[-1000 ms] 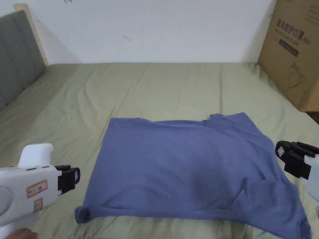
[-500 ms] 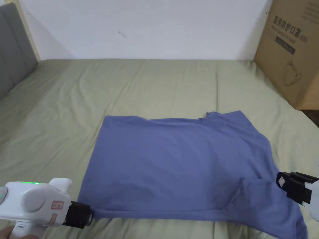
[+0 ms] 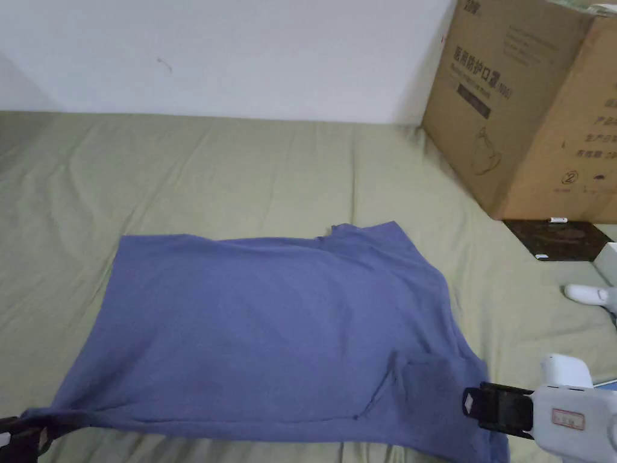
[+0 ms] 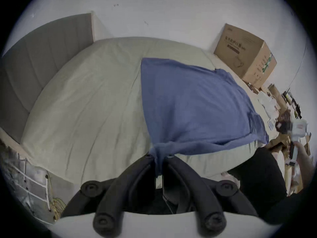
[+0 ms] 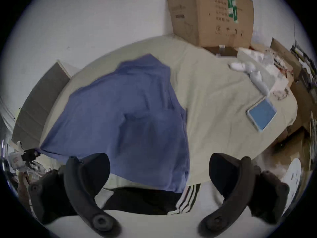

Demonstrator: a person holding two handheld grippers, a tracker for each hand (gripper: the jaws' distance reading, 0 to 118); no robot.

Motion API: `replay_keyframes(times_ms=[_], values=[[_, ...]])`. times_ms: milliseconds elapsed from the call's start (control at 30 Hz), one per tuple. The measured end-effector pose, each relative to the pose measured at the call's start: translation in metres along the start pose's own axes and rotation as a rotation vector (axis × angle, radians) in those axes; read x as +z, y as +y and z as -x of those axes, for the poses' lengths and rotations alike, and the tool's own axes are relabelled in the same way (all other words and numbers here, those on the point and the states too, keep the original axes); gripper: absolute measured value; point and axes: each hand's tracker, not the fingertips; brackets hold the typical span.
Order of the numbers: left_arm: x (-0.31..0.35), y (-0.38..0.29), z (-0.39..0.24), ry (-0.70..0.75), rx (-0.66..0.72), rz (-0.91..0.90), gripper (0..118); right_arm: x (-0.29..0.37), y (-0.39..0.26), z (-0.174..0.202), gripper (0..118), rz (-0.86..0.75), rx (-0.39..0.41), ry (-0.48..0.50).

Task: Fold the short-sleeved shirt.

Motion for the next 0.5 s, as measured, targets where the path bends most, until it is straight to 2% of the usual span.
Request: replay_keyframes(times_ms=[100, 133, 167, 200, 233, 267, 300, 333, 367, 400, 433, 500], values=[[0.000, 0.005, -0.004, 0.025, -0.018, -0.006, 5, -0.038, -0.013, -0.023, 114, 0.122, 0.048, -0.033], [-0.001, 0.004, -0.007, 0.037, -0.028, -0.005, 5, -0.038, -0.003, -0.002, 110, 0.166, 0.068, -0.045], [-0.002, 0.003, -0.010, 0.056, -0.041, -0.002, 5, -0.046, -0.006, 0.000, 95, 0.202, 0.088, -0.066], [-0.003, 0.003, -0.013, 0.079, -0.056, 0.001, 5, -0.053, -0.010, -0.001, 73, 0.229, 0.109, -0.069], [-0.006, 0.006, -0.008, 0.092, -0.061, 0.014, 5, -0.056, -0.014, -0.002, 64, 0.244, 0.130, -0.067], [-0.008, 0.005, -0.010, 0.112, -0.068, 0.033, 5, -0.051, -0.017, 0.006, 64, 0.264, 0.156, -0.066], [-0.010, 0.004, -0.012, 0.133, -0.079, 0.047, 5, -0.044, -0.017, 0.009, 63, 0.224, 0.225, -0.107], [-0.012, 0.003, -0.014, 0.144, -0.083, 0.050, 5, -0.038, -0.015, 0.011, 56, 0.219, 0.232, -0.071], [-0.014, 0.003, -0.011, 0.145, -0.084, 0.053, 5, -0.034, -0.012, 0.010, 14, 0.236, 0.195, 0.008], [-0.015, 0.002, -0.011, 0.143, -0.083, 0.056, 5, -0.023, -0.009, 0.014, 7, 0.214, 0.170, 0.023], [-0.016, 0.002, -0.012, 0.147, -0.083, 0.056, 5, -0.017, -0.008, 0.015, 7, 0.216, 0.182, -0.009], [-0.016, 0.003, -0.007, 0.143, -0.069, 0.055, 5, -0.007, -0.004, 0.012, 7, 0.200, 0.182, 0.014]])
